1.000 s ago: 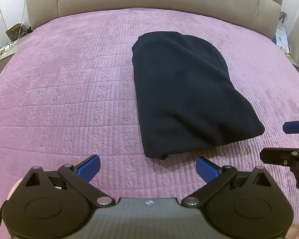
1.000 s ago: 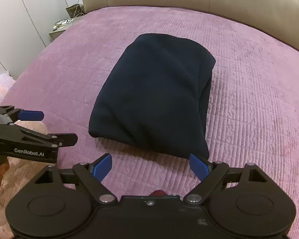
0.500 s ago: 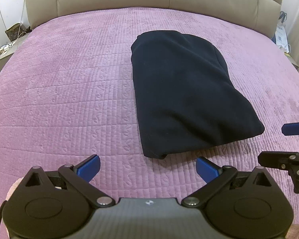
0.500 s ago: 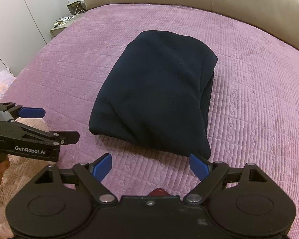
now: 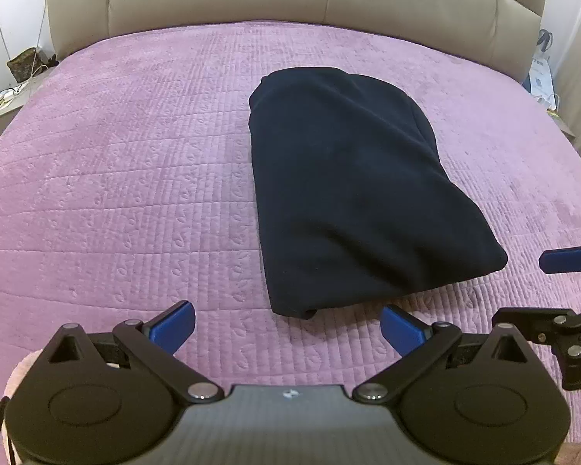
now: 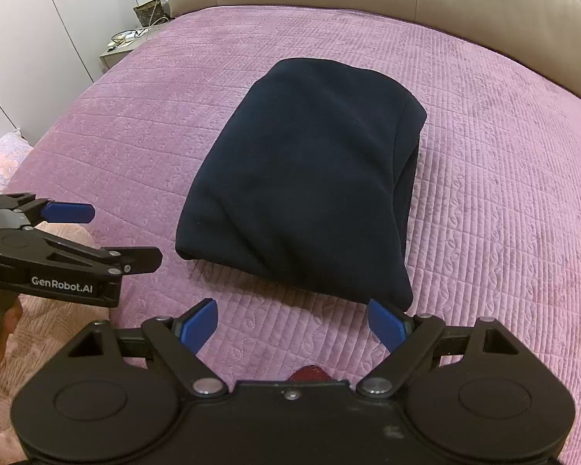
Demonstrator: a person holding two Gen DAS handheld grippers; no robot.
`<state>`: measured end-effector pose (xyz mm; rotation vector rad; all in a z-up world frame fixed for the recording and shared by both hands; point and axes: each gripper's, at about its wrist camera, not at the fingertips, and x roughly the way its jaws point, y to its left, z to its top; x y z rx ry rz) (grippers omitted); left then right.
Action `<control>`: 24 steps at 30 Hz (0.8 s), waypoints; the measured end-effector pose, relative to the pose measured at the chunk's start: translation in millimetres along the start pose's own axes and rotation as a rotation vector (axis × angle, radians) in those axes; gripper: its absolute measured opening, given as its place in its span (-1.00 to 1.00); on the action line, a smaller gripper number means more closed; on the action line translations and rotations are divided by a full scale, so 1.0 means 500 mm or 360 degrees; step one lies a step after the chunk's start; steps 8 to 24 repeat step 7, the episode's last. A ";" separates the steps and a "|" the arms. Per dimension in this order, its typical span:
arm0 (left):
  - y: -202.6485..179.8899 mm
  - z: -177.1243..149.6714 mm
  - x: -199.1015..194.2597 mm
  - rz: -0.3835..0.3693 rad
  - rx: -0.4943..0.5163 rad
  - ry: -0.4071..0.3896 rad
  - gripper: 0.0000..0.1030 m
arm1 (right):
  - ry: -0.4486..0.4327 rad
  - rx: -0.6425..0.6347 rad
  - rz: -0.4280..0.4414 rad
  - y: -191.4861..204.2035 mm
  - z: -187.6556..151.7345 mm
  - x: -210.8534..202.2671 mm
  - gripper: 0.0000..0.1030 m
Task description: Fold large clothes
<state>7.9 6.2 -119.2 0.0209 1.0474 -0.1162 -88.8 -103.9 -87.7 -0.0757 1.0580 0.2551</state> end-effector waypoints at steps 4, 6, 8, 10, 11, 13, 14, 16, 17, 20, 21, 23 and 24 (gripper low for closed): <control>-0.002 -0.002 0.001 0.0008 0.0005 -0.0001 1.00 | 0.0001 -0.0001 0.0001 0.001 0.000 0.000 0.94; -0.003 -0.002 0.002 0.0001 0.0001 0.0007 1.00 | 0.0001 -0.0001 0.0000 0.002 0.000 0.001 0.94; -0.002 -0.002 0.003 -0.0006 0.0000 0.0016 1.00 | 0.0001 -0.0004 0.0001 0.001 0.000 0.000 0.94; -0.002 -0.002 0.003 -0.0006 0.0000 0.0016 1.00 | 0.0001 -0.0004 0.0001 0.001 0.000 0.000 0.94; -0.002 -0.002 0.003 -0.0006 0.0000 0.0016 1.00 | 0.0001 -0.0004 0.0001 0.001 0.000 0.000 0.94; -0.002 -0.002 0.003 -0.0006 0.0000 0.0016 1.00 | 0.0001 -0.0004 0.0001 0.001 0.000 0.000 0.94; -0.002 -0.002 0.003 -0.0006 0.0000 0.0016 1.00 | 0.0001 -0.0004 0.0001 0.001 0.000 0.000 0.94; -0.002 -0.002 0.003 -0.0006 0.0000 0.0016 1.00 | 0.0001 -0.0004 0.0001 0.001 0.000 0.000 0.94; -0.002 -0.002 0.003 -0.0006 0.0000 0.0016 1.00 | 0.0001 -0.0004 0.0001 0.001 0.000 0.000 0.94; -0.002 -0.002 0.003 -0.0006 0.0000 0.0016 1.00 | 0.0001 -0.0004 0.0001 0.001 0.000 0.000 0.94; -0.002 -0.002 0.003 -0.0006 0.0000 0.0016 1.00 | 0.0001 -0.0004 0.0001 0.001 0.000 0.000 0.94; -0.002 -0.002 0.003 -0.0006 0.0000 0.0016 1.00 | 0.0001 -0.0004 0.0001 0.001 0.000 0.000 0.94; -0.002 -0.002 0.003 -0.0006 0.0000 0.0016 1.00 | 0.0001 -0.0004 0.0001 0.001 0.000 0.000 0.94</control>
